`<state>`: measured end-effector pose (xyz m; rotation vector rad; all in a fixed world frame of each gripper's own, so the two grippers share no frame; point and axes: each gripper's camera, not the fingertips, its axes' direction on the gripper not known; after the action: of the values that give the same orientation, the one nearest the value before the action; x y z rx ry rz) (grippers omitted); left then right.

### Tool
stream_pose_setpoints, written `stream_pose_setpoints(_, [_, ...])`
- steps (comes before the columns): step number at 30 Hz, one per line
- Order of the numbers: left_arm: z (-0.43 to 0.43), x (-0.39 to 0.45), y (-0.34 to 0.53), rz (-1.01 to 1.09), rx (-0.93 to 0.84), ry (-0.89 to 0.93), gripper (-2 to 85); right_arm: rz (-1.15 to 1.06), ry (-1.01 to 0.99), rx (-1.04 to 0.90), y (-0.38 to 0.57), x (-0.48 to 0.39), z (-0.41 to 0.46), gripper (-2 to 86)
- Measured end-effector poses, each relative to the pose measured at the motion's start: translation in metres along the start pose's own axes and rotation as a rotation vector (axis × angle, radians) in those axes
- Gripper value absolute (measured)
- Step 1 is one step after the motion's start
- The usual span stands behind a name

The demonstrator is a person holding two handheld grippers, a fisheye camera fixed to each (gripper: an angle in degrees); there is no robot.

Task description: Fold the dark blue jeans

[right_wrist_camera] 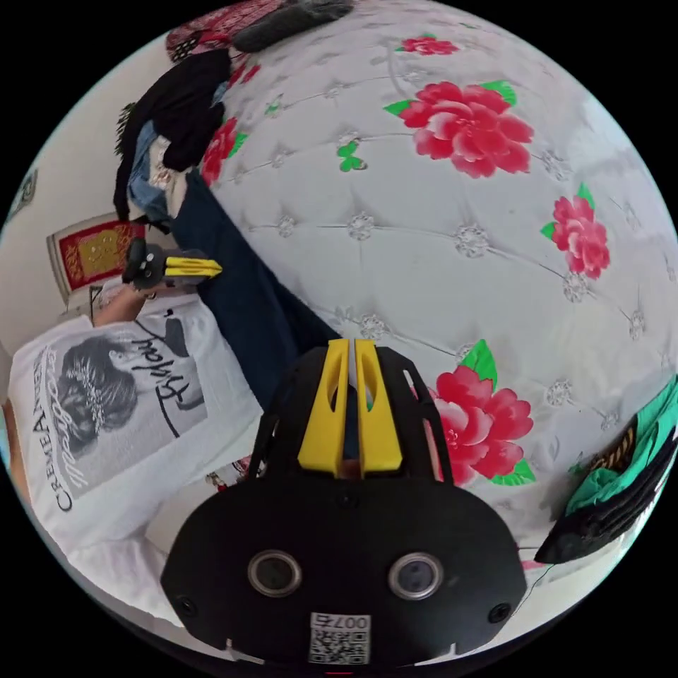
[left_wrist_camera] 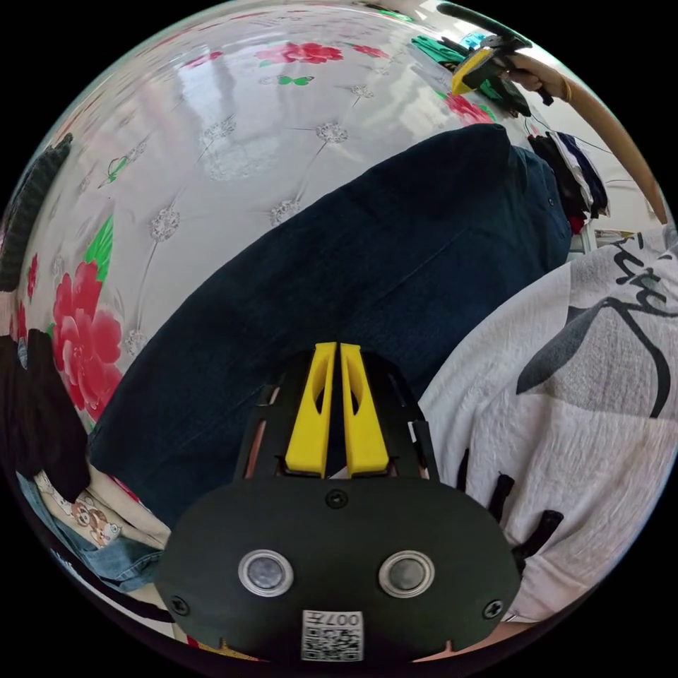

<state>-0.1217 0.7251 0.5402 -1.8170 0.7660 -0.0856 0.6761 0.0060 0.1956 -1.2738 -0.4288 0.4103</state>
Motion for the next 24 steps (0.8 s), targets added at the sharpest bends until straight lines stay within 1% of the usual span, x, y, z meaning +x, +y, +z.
stream_pose_setpoints(2, [-0.002,-0.002,0.003,-0.007,0.010,0.010,-0.8,0.059,-0.032,-0.060,-0.021,-0.002,0.010,3.0])
stream_pose_setpoints(4, [-0.004,-0.006,0.007,-0.017,0.021,0.026,-0.8,0.091,-0.031,-0.207,-0.044,-0.013,0.035,4.8])
stream_pose_setpoints(5, [-0.006,-0.007,0.010,-0.022,0.028,0.036,-0.8,0.103,-0.018,-0.241,-0.048,-0.016,0.041,5.3])
stream_pose_setpoints(7, [-0.008,-0.009,0.014,-0.018,0.040,0.044,-0.8,0.140,0.081,-0.343,-0.060,-0.028,0.058,6.4])
stream_pose_setpoints(8, [-0.009,-0.010,0.017,-0.009,0.047,0.044,-0.8,0.151,0.110,-0.369,-0.062,-0.030,0.062,6.6])
stream_pose_setpoints(10, [-0.012,-0.010,0.022,0.001,0.057,0.045,-0.8,0.186,0.164,-0.488,-0.068,-0.037,0.081,7.0])
stream_pose_setpoints(11, [-0.013,-0.011,0.025,0.005,0.064,0.049,-0.8,0.191,0.164,-0.513,-0.069,-0.038,0.086,6.9])
stream_pose_setpoints(13, [-0.015,-0.012,0.031,0.012,0.075,0.056,-0.9,0.171,0.239,-0.609,-0.075,-0.047,0.100,6.0])
stream_pose_setpoints(14, [-0.017,-0.013,0.035,0.016,0.081,0.061,-0.9,0.154,0.259,-0.623,-0.077,-0.049,0.101,5.6])
stream_pose_setpoints(16, [-0.019,-0.014,0.040,0.021,0.092,0.060,-0.9,0.130,0.345,-0.588,-0.083,-0.050,0.085,3.5])
stream_pose_setpoints(17, [-0.021,-0.012,0.044,0.028,0.098,0.048,-0.9,0.130,0.344,-0.566,-0.084,-0.048,0.077,2.9])
stream_pose_setpoints(20, [-0.025,-0.005,0.055,0.049,0.126,-0.005,-1.0,0.201,0.192,-0.456,-0.087,-0.024,0.041,0.9])
stream_pose_setpoints(22, [-0.028,-0.002,0.060,0.067,0.136,-0.030,-1.0,0.268,0.038,-0.384,-0.084,0.004,0.027,0.2])
stream_pose_setpoints(24, [-0.031,0.000,0.068,0.090,0.136,-0.045,-1.0,0.333,-0.005,-0.319,-0.077,0.025,0.020,0.0])
